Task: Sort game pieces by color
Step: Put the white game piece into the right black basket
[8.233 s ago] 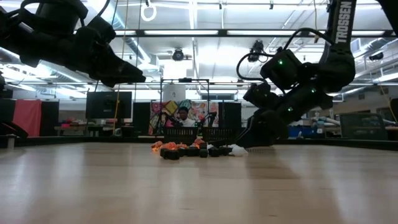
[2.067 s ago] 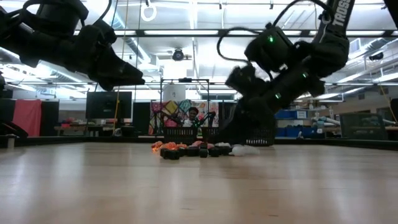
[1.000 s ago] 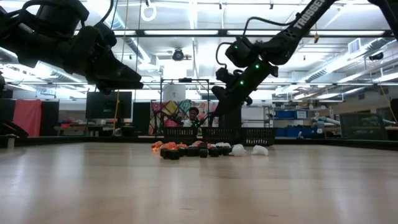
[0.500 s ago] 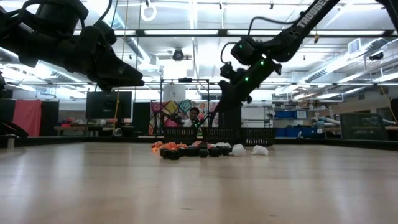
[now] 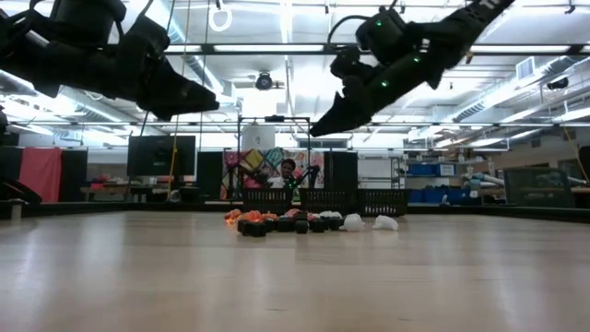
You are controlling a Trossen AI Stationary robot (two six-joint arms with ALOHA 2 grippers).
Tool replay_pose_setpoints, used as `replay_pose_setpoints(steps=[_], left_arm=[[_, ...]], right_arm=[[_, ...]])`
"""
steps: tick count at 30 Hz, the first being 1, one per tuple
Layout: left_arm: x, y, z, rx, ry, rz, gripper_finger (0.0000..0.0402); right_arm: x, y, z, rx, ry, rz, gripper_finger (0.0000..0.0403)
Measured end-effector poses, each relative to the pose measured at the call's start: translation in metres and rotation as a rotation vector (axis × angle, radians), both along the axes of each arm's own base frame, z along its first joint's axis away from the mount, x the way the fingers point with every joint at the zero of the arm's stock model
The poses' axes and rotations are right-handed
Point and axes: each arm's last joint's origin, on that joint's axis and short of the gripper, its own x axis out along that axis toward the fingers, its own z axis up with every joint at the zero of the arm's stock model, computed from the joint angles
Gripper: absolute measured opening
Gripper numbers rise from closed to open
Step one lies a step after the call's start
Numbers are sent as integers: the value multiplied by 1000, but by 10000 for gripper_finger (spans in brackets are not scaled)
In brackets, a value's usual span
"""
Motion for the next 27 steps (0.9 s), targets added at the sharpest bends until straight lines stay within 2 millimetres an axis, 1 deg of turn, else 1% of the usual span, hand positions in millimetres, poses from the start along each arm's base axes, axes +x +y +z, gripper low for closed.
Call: replay_pose_setpoints(steps=[3,6,9,12,15,20,23,27], left_arm=[[0,0,0,41,9,-5,167],[0,0,-1,53,19,-7,167],[0,0,-1,55,20,-8,167],[0,-1,-3,64,47,-12,167],[0,-5,-7,92,89,-42,167],[0,-14,-6,145,82,-103,167],[0,-14,-5,146,80,-103,167],[0,-10,-5,145,77,-80,167]], right_arm=[[-3,22,-16,9,24,66,130],[-8,38,-29,17,67,61,130],[-8,52,-35,46,76,72,132],[-9,63,-43,89,80,88,145],[-7,72,-52,95,71,105,165],[-3,81,-67,106,87,116,211],[-4,86,-73,115,119,90,236],[-4,94,-74,130,125,57,259]])
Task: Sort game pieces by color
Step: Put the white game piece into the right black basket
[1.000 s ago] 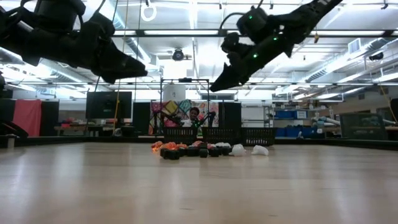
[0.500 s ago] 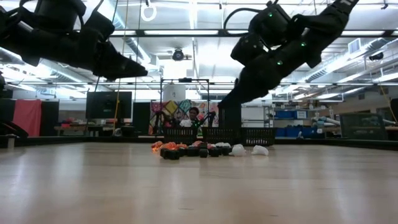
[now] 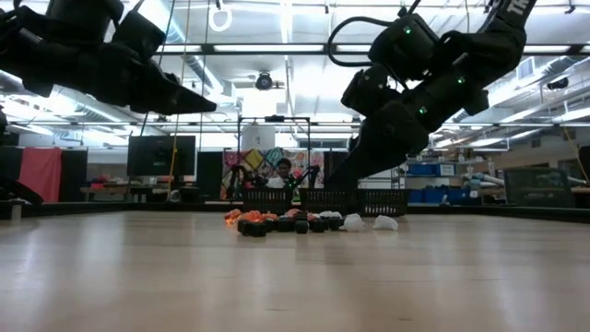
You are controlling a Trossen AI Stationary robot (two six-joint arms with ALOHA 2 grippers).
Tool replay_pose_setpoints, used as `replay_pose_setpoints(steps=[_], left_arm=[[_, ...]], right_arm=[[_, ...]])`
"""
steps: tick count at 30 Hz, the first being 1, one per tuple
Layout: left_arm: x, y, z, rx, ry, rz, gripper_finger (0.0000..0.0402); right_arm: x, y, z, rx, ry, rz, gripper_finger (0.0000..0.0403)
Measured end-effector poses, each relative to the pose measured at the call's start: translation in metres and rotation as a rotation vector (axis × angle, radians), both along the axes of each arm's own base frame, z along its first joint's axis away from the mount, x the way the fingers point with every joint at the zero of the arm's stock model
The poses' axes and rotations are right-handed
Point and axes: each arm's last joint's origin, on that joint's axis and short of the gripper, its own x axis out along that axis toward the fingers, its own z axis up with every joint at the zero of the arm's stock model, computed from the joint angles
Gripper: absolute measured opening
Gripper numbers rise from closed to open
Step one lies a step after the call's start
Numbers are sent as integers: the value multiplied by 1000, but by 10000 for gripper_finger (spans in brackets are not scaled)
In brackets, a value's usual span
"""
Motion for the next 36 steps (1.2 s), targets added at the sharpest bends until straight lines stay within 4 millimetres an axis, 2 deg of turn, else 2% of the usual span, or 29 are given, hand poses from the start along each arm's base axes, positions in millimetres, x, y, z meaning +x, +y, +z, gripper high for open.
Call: replay_pose_setpoints(steps=[4,12,19,24,30,36], left_arm=[[0,6,3,-23,-36,40,167],[0,14,3,-80,-48,92,167],[0,16,5,-84,-66,101,167],[0,16,4,-122,-72,106,167],[0,15,4,-128,-65,105,167],[0,15,6,-126,-86,103,167]], right_arm=[[-2,10,-2,-35,28,-4,265],[-13,27,-13,-78,173,44,248],[-16,28,-16,-76,213,-9,237],[-23,28,-22,-3,243,-47,232],[-48,35,-39,17,98,-75,220],[-81,30,-50,25,-79,-86,197]])
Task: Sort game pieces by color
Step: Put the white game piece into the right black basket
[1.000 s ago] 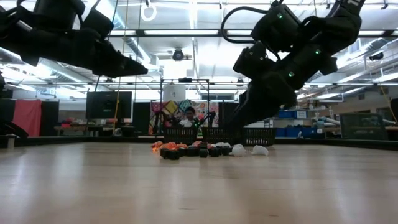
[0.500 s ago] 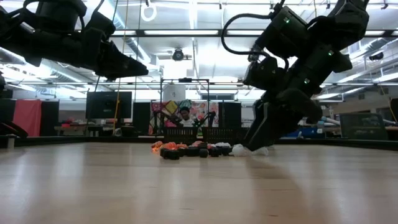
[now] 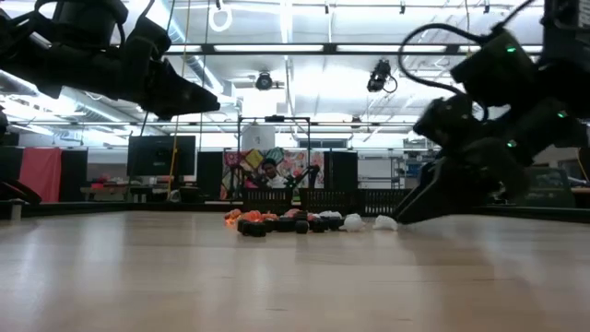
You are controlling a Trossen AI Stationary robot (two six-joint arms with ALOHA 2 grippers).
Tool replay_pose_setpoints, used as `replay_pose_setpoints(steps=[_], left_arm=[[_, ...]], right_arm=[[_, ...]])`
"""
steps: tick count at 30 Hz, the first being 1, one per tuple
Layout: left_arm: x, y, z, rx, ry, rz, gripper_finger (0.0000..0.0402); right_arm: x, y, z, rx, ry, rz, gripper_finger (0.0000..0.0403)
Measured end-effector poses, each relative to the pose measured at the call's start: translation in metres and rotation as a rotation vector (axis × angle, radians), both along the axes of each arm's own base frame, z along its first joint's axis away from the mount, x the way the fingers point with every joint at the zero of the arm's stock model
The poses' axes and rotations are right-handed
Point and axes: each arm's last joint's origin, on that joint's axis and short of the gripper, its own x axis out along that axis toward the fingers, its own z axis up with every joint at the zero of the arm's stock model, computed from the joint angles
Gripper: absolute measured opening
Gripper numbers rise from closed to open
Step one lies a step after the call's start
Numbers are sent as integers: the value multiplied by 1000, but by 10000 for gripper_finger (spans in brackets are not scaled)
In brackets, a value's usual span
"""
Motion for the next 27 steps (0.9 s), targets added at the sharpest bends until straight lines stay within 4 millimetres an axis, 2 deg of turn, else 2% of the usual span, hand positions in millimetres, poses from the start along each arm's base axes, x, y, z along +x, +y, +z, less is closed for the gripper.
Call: replay_pose_setpoints(steps=[4,10,19,27], left_arm=[[0,0,3,7,-25,-1,167],[0,0,3,-28,-39,2,167],[0,0,5,-22,-60,3,167],[0,-1,4,-24,-46,-3,167]], right_arm=[[-7,-5,-1,22,-31,-13,182],[-1,-3,0,65,-31,11,177],[7,-5,-7,105,6,-57,198],[25,-3,-16,114,2,-51,210]])
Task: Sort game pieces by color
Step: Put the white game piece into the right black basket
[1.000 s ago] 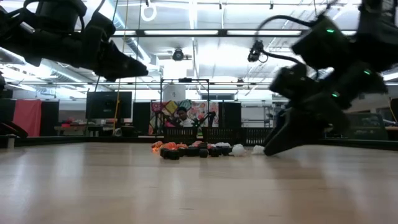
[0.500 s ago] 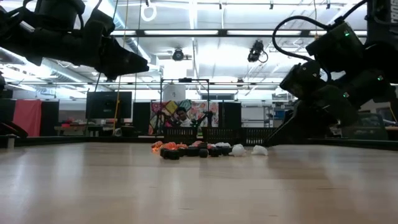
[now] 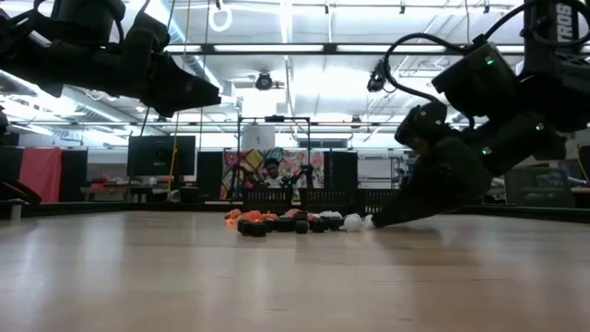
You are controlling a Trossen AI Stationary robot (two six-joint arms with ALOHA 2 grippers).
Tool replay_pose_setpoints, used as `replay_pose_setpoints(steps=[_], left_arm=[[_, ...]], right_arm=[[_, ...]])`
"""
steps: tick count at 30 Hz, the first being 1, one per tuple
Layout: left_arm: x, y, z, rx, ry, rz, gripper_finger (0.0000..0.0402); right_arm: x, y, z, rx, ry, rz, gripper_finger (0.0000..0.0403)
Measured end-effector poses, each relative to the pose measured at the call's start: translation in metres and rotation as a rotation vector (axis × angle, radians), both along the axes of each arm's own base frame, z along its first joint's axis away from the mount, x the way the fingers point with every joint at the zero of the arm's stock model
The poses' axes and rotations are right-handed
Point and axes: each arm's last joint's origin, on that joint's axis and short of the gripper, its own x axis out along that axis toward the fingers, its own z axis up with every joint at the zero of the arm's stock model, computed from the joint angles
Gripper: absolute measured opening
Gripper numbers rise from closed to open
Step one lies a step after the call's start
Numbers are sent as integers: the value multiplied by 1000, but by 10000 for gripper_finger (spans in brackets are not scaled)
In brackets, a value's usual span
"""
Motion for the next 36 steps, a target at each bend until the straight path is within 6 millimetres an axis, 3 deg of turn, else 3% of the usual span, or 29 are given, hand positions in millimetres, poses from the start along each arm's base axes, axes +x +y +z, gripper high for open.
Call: replay_pose_setpoints(steps=[11,25,36], left_arm=[[0,0,0,26,3,-2,167],[0,0,1,28,0,-1,167],[0,0,4,29,-35,-1,167]], right_arm=[[3,-3,1,-46,-16,13,193],[2,-3,1,-124,-11,65,130],[3,-3,2,-183,-29,97,125]])
